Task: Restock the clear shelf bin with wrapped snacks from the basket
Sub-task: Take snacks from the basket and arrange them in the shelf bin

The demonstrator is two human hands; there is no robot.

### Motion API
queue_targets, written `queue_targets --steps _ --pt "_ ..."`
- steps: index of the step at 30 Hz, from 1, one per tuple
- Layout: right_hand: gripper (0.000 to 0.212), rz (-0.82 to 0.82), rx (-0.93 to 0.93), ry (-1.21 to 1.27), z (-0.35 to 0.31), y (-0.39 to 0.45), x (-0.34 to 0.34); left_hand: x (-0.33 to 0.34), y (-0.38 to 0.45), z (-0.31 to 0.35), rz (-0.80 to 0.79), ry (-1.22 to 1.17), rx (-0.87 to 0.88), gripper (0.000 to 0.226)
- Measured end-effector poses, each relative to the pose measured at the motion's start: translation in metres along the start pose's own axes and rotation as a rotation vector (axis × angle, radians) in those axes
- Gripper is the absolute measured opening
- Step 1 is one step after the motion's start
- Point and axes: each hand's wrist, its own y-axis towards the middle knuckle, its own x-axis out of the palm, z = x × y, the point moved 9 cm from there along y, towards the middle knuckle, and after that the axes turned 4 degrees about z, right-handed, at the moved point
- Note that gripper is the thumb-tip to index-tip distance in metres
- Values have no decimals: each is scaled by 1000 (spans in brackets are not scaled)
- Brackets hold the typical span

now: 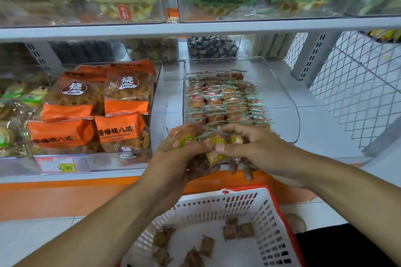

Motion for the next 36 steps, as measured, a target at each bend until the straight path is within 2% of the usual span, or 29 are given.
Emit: queue_targets --steps 2,5,7,9,12,16,18,21,23,25,26,28,30,32,34,36 --pt "51 -12 43 -1 3 -2 -3 2 0 -2 -1 10 -18 50" --pt "59 -51 48 46 -3 -8 -11 4 -1 -2 18 -20 -32 55" --pt "62 45 -2 -6 -13 -11 -30 1 0 2 52 -52 -9 60" --pt "56 117 -61 -36 -26 -16 -43 -2 0 7 74 -66 23 61" --pt "38 35 -64 -18 -34 -23 -32 -1 1 11 68 -26 78 53" --pt "48 138 40 119 -17 -18 -26 10 0 14 -16 59 132 46" --pt "49 86 112 265 -11 -16 -17 12 0 16 -18 63 156 51" --pt "50 -70 151 284 -10 -17 1 14 0 20 16 136 210 55" --pt "57 -42 142 273 -11 -14 -3 15 1 26 43 165 247 54" --pt "55 2 95 255 -20 -9 -16 16 3 33 59 166 282 51" --pt "50 50 47 216 -28 -5 -28 15 5 37 70 169 296 51" --pt "42 279 -86 -2 -45 5 -66 18 9 40 71 205 310 52" --pt "42 555 -182 -437 -60 18 -101 27 13 37 23 232 297 49" --pt "45 665 -190 -787 -60 42 -115 38 17 32 -20 238 273 44" --pt "45 717 -153 -873 -50 71 -125 44 22 29 -38 254 270 41" --pt "48 775 -81 -827 -40 94 -137 43 28 27 -25 251 258 46"
